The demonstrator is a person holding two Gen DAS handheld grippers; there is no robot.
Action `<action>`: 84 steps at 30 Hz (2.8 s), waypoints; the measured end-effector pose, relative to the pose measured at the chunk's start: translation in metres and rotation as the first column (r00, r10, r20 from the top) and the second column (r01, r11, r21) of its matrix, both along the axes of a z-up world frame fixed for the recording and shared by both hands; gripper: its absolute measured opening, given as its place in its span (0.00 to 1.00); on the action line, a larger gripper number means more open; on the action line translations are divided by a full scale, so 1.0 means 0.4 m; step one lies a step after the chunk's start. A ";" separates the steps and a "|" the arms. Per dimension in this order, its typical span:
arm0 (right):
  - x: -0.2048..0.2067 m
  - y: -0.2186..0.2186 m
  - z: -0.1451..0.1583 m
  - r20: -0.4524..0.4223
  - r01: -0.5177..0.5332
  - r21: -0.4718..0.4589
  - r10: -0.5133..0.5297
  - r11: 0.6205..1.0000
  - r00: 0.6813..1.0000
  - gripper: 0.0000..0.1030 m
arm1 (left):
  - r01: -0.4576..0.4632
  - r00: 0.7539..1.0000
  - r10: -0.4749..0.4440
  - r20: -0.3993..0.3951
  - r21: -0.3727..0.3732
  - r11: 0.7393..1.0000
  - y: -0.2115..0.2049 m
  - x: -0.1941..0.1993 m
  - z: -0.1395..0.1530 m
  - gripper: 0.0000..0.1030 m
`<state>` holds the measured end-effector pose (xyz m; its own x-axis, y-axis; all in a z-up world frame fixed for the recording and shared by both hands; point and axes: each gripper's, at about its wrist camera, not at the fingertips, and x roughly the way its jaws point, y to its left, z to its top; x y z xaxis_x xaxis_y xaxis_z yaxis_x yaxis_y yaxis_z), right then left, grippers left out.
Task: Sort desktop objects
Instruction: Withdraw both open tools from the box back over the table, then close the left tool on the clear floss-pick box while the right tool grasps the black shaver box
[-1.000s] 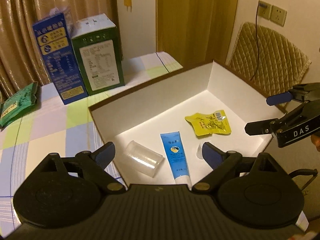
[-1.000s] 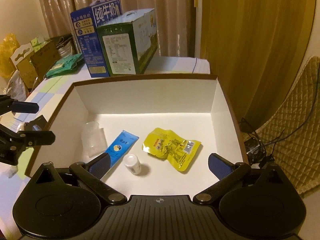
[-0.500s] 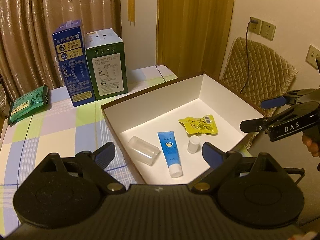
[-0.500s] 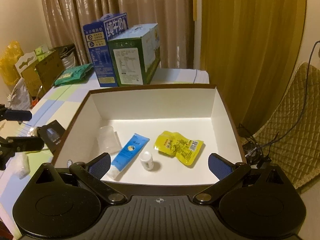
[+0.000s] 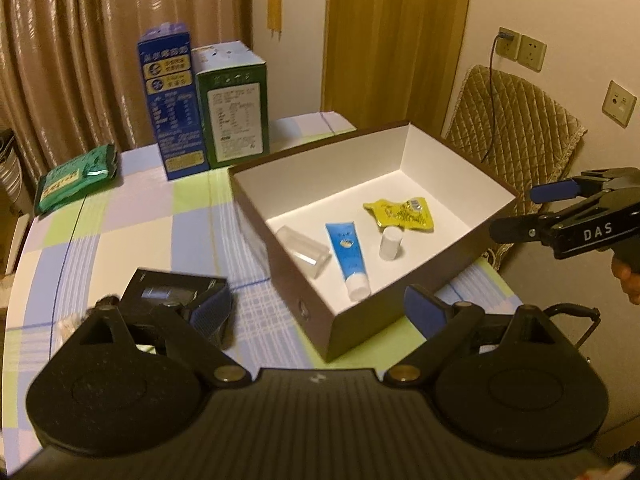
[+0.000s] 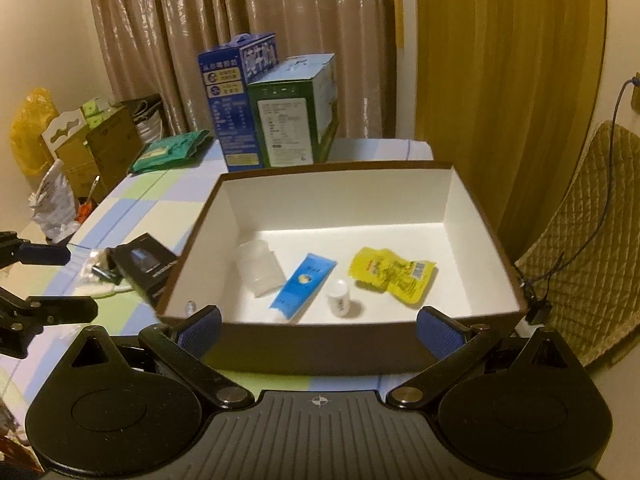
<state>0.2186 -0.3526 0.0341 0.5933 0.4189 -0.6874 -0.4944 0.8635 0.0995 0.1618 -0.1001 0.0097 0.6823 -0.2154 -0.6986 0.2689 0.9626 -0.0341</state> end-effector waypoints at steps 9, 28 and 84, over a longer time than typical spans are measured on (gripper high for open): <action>-0.063 0.099 -0.043 -0.072 -0.062 0.007 0.062 0.998 0.995 0.98 | -0.049 0.998 0.049 -0.043 0.000 0.999 0.077 -0.062 -0.016 0.89; -0.107 0.342 -0.151 -0.184 -0.212 0.030 0.213 0.977 0.960 0.98 | -0.248 0.958 0.251 -0.137 0.039 0.968 0.310 -0.143 -0.094 0.89; 0.048 0.669 -0.239 -0.149 -0.479 -0.104 0.462 0.872 0.874 0.88 | -0.488 0.810 0.485 -0.330 0.081 0.869 0.630 0.014 -0.381 0.53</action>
<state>0.2380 -0.0851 -0.0617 0.2613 0.5281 -0.8080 -0.8375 0.5402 0.0822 0.1674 0.1518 -0.1427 0.4300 0.0772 -0.8995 -0.2631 0.9638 -0.0430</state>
